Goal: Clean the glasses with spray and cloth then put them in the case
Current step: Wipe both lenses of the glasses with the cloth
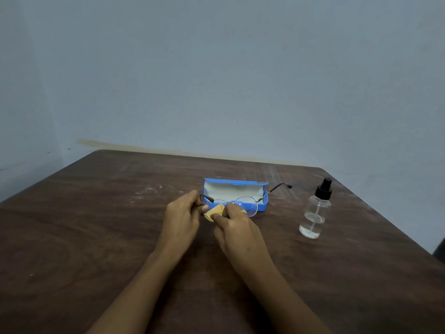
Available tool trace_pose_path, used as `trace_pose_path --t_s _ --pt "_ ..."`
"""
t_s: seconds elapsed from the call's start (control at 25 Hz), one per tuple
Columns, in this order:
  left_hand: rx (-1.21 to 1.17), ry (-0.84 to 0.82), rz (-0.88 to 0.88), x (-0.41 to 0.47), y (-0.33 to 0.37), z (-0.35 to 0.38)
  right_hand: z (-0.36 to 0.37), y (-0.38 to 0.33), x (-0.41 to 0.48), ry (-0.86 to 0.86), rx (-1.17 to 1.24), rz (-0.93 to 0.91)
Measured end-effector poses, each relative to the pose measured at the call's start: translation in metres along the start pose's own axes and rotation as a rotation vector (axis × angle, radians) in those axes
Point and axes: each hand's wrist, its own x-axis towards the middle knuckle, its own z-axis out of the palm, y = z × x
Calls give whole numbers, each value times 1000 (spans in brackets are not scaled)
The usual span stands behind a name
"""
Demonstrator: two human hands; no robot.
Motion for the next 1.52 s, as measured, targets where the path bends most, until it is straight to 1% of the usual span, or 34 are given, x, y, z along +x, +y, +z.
trace_pose_path --t_s 0.12,0.24,0.36,0.6,0.72,0.76,0.84,0.92,0.96,1.0,1.04,1.12,1.16,1.2,1.24,1.4,1.52 --pt "-4 -10 -6 0 2 -2 1 -2 -2 28 12 44" --pt "-15 -71 67 -2 7 -4 0 -3 -1 4 -17 117" --pt "-16 -90 133 -3 10 -3 2 -3 1 1 14 158" --pt "60 -99 120 0 3 0 4 2 2 55 150 101" --pt "13 -61 90 -2 8 -2 4 4 1 -17 126 65" --pt "-12 -48 88 -3 10 -3 4 4 0 -54 156 57" --pt "-17 -12 89 -3 11 -5 3 3 -2 -128 295 70" --pt "18 20 63 -1 10 -7 -2 4 -1 -147 506 198" --pt "32 40 44 0 9 -8 -5 5 1 -100 608 292" --pt "51 63 18 1 8 -10 -9 6 2 -12 687 379" --pt "72 83 -14 2 7 -11 -13 7 3 91 711 436" --pt "107 116 -66 2 7 -14 -17 9 4 273 608 424" --pt "109 125 -81 2 7 -15 -16 10 3 330 540 398" --pt "102 124 -93 3 6 -15 -14 12 3 351 476 387" --pt "95 120 -100 3 6 -15 -13 14 2 345 404 383" --pt "86 113 -113 5 5 -15 -7 22 -3 224 77 340" --pt "1 113 -86 4 10 -15 -5 20 -1 182 -25 323"
